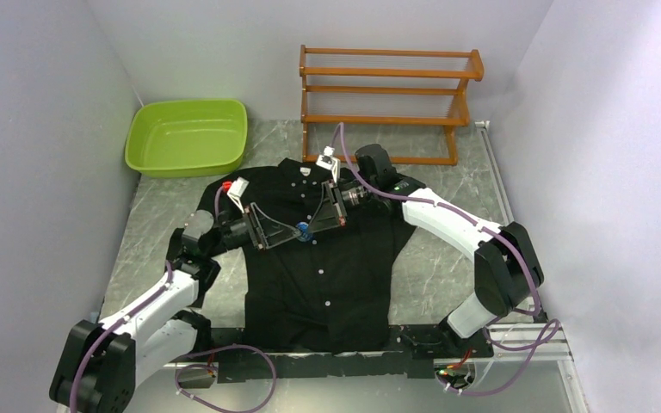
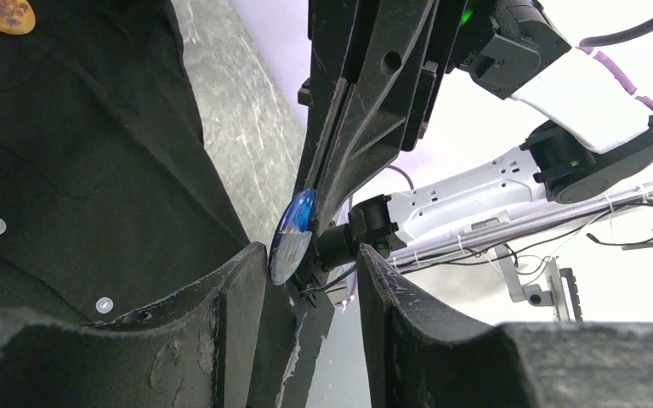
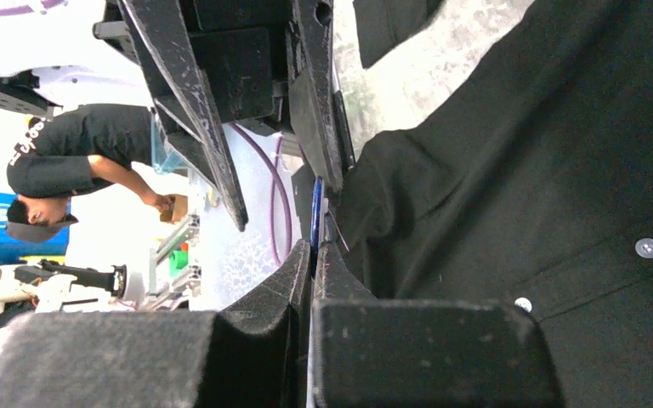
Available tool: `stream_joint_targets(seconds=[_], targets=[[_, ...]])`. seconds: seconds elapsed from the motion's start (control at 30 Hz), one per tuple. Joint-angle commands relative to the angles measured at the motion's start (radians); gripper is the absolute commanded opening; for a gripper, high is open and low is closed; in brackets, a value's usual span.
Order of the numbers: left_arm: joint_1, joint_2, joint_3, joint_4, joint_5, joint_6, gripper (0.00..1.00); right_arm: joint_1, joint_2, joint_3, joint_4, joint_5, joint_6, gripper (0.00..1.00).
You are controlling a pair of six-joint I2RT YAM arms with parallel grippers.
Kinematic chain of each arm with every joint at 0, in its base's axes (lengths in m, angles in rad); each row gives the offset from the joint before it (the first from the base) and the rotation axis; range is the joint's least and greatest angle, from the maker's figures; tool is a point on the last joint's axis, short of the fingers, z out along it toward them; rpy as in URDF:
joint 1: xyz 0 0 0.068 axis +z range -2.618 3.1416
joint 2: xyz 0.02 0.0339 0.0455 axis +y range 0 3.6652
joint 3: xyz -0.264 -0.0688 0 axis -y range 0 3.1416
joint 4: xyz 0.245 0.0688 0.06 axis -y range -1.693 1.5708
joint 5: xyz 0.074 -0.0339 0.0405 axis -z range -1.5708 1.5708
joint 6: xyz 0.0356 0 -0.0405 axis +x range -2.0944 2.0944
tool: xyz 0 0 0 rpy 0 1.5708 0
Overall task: Pin the brooch onto the clothing
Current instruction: Adjust the brooch.
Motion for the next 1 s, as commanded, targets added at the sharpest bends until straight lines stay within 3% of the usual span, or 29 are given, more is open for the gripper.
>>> stream_joint_targets(seconds=[0.0,0.2,0.37,0.5,0.67,0.7,0.8,0.87,0.97], targets=[[0.003,0.009,0.04,0.058,0.038,-0.001,0.48,0.006,-0.04,0.012,0.125,-0.034,0.064,0.0],[0.003,-0.023,0.068,-0.046,0.029,0.052,0.4,0.006,-0.049,0.017,0.139,-0.025,0.078,0.0],[0.003,-0.025,0.052,0.001,0.036,0.017,0.23,0.008,-0.046,0.009,0.173,-0.028,0.105,0.0],[0.004,-0.015,0.037,0.045,0.042,-0.006,0.04,0.007,-0.049,0.006,0.201,-0.031,0.125,0.0],[0.003,-0.028,0.036,0.061,0.029,-0.01,0.03,0.007,-0.051,0.002,0.218,-0.021,0.142,0.0],[0.003,-0.035,0.037,0.063,0.023,-0.012,0.03,0.006,-0.056,-0.008,0.239,-0.015,0.158,0.01],[0.003,-0.056,0.038,0.065,0.004,-0.011,0.03,0.007,-0.079,-0.057,0.345,0.012,0.245,0.26],[0.004,-0.072,0.04,0.058,-0.01,-0.008,0.03,0.007,-0.097,-0.094,0.429,0.032,0.307,0.37],[0.003,-0.083,0.044,0.042,-0.022,0.0,0.03,0.009,-0.109,-0.135,0.551,0.045,0.381,0.36]])
